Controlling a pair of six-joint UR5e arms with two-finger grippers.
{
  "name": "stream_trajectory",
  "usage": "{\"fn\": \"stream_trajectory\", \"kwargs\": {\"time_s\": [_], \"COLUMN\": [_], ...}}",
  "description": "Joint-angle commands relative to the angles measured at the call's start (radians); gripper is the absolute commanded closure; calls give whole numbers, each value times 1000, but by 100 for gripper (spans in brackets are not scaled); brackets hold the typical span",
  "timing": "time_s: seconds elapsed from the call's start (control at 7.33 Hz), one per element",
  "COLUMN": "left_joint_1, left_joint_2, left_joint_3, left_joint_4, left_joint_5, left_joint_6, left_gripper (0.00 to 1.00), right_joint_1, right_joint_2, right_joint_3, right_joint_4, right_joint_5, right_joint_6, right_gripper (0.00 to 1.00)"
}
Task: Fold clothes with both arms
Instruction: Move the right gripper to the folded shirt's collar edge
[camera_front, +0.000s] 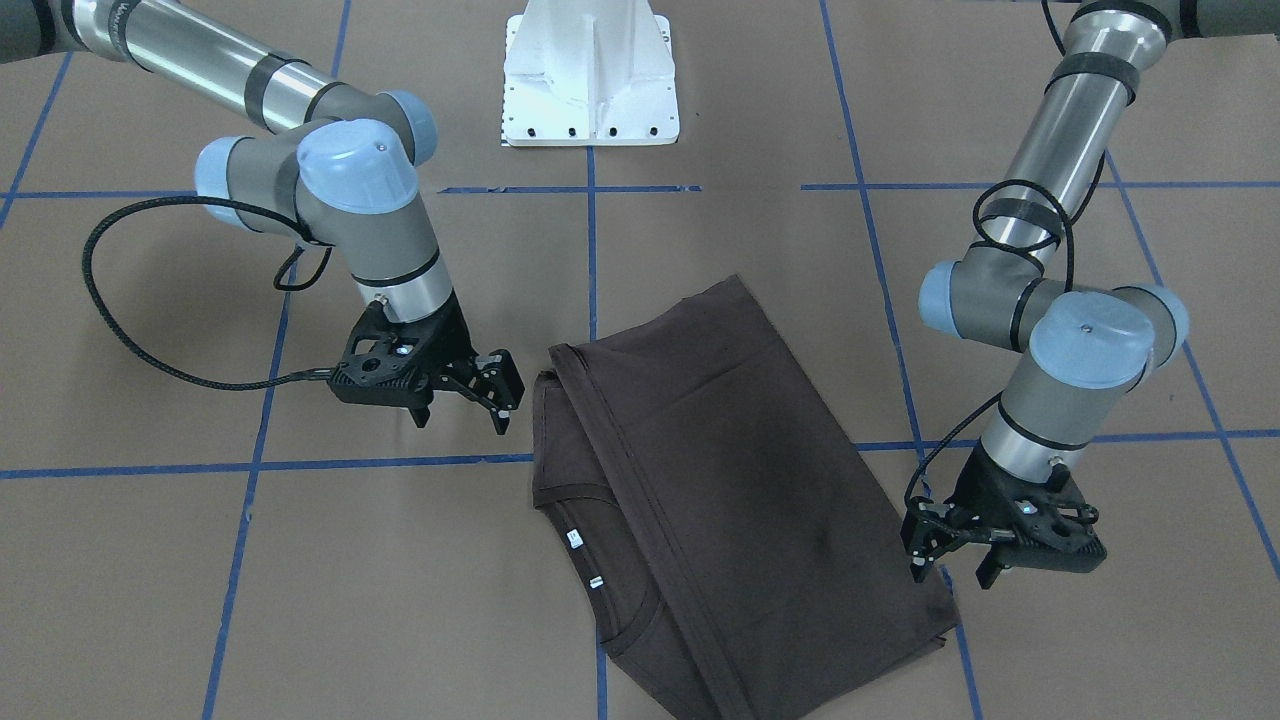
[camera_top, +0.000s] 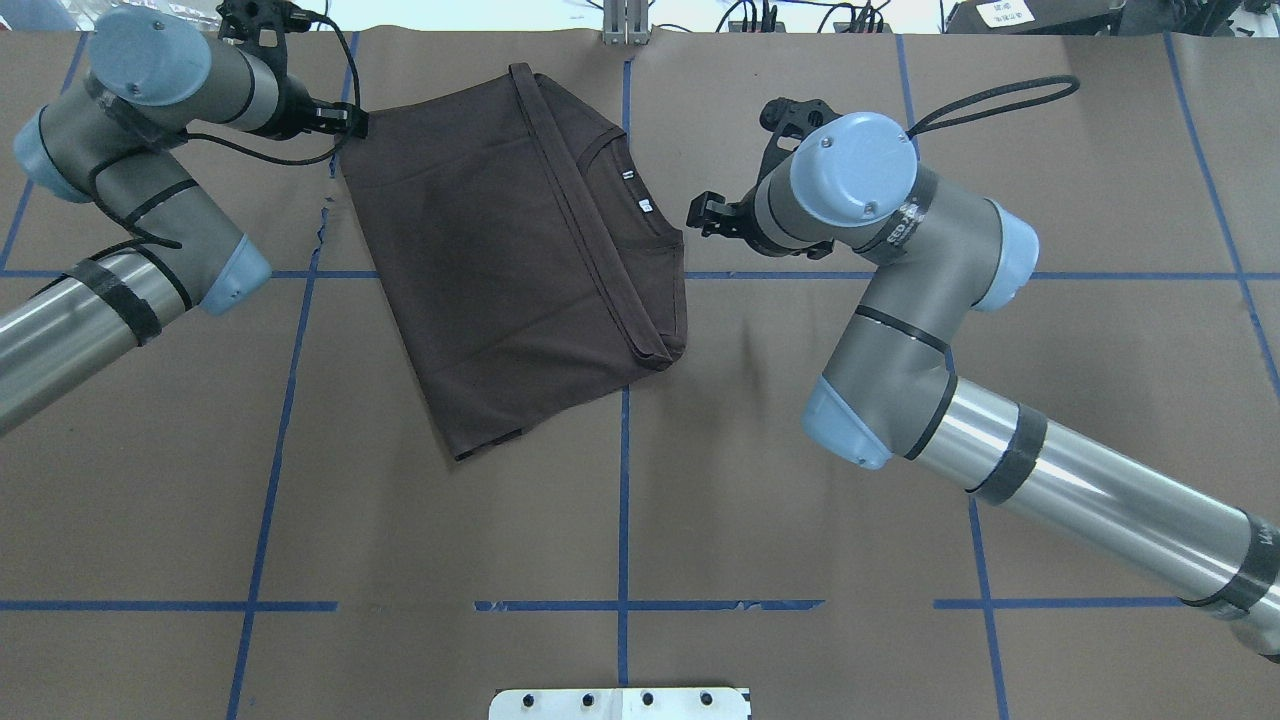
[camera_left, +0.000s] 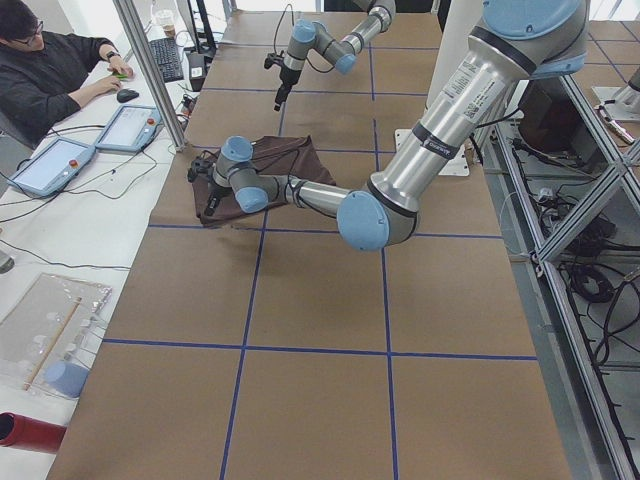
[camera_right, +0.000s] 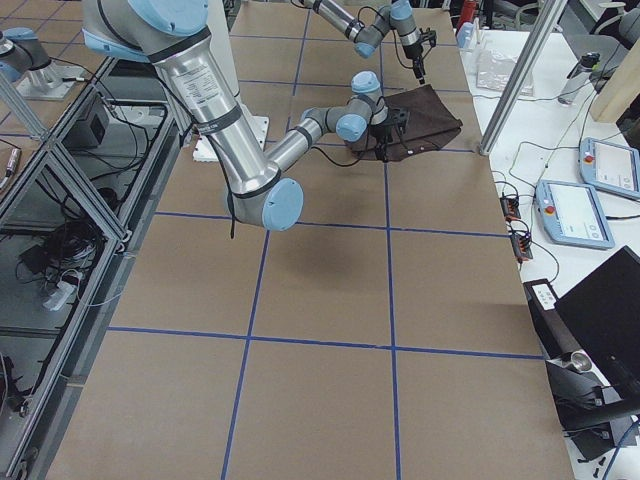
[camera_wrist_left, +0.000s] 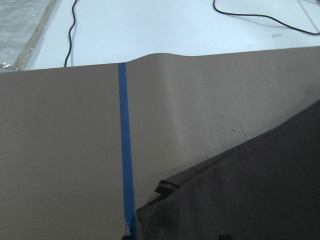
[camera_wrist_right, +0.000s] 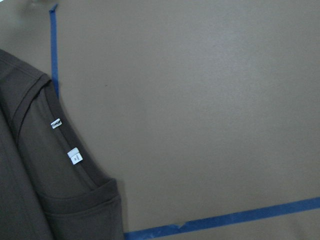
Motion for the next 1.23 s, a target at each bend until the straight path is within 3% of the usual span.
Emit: {"fn": "stream_trajectory", "kwargs": {"time_s": [0.0, 0.14, 0.55, 1.09], "left_joint_1": [-2, -1, 3, 3], "left_joint_2": [20, 20, 28, 31], "left_joint_3": [-40, -41, -41, -41], "left_joint_4": [-12, -12, -12, -12], "left_joint_5": [-27, -28, -27, -27], "left_joint_6": [-2, -5, -5, -2], "left_gripper": [0, 0, 0, 0], "right_joint_1": [-58, -64, -86, -110], "right_joint_2": [103, 120, 165, 163], "right_joint_3": [-119, -150, -228, -265], "right_joint_4": [-2, -2, -4, -4], "right_joint_5": [-58, -63, -98, -165], "right_joint_6": [42, 42, 36, 32], "right_gripper": [33, 46, 47, 49]}}
